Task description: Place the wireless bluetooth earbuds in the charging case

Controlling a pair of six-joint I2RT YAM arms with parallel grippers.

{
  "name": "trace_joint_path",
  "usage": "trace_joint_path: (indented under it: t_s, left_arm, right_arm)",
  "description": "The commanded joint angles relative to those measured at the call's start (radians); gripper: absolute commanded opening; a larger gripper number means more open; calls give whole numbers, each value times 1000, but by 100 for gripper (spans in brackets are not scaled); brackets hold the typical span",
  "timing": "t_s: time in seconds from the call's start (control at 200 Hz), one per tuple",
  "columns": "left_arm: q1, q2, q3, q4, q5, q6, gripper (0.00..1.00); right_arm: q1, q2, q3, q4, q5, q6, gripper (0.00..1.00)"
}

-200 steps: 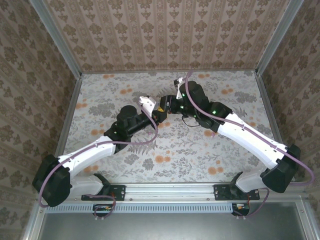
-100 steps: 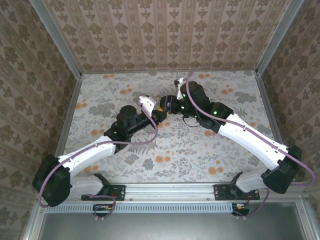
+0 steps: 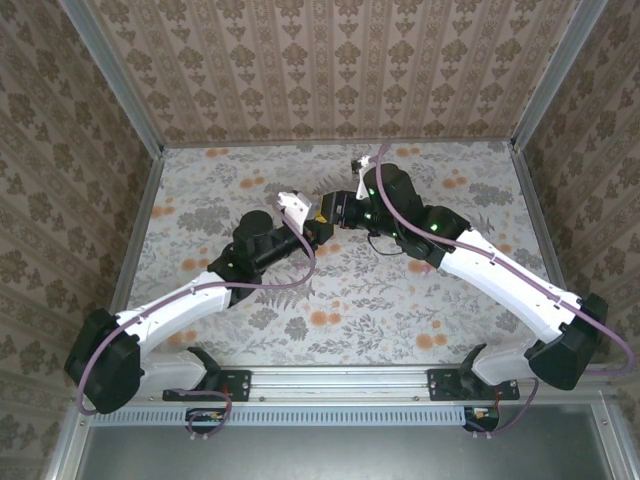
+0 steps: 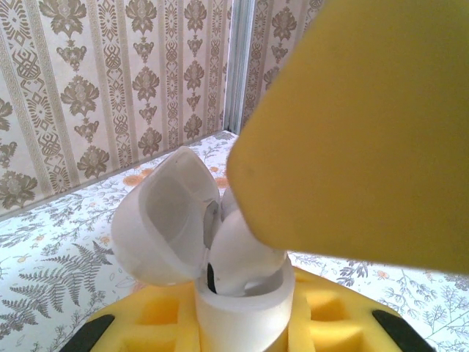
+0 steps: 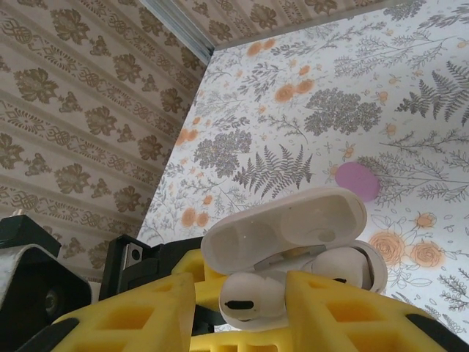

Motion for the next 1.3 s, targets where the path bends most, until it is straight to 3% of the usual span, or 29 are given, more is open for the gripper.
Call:
trace_joint_path:
  t_s: [0.0,0.43,0.565,0.69,0.865,1.295]
  left_arm:
    - [-3,-25,43,36,4,-2,22]
    - [-3,-21,45,26,21,19,22]
    - [-1,-9,67,7,102,65,22]
    - [-3,9,72,49,207,87,23]
    - [-8,34,102,57,304,119,23]
    - [-12,71,153,-3,386,159,22]
  right_arm:
    - [3,-28,-4,4,28,-5,39]
    - [-6,-139,-32,63,38,-65,46]
    - [-81,-181,-35,-14,74,-75,47]
    - [-229,-163,-22,-99,-113,-61,47]
    - [-314,-90,40,-191,-307,-101,47]
    - [-330,-55,78,-166,-328,-99,49]
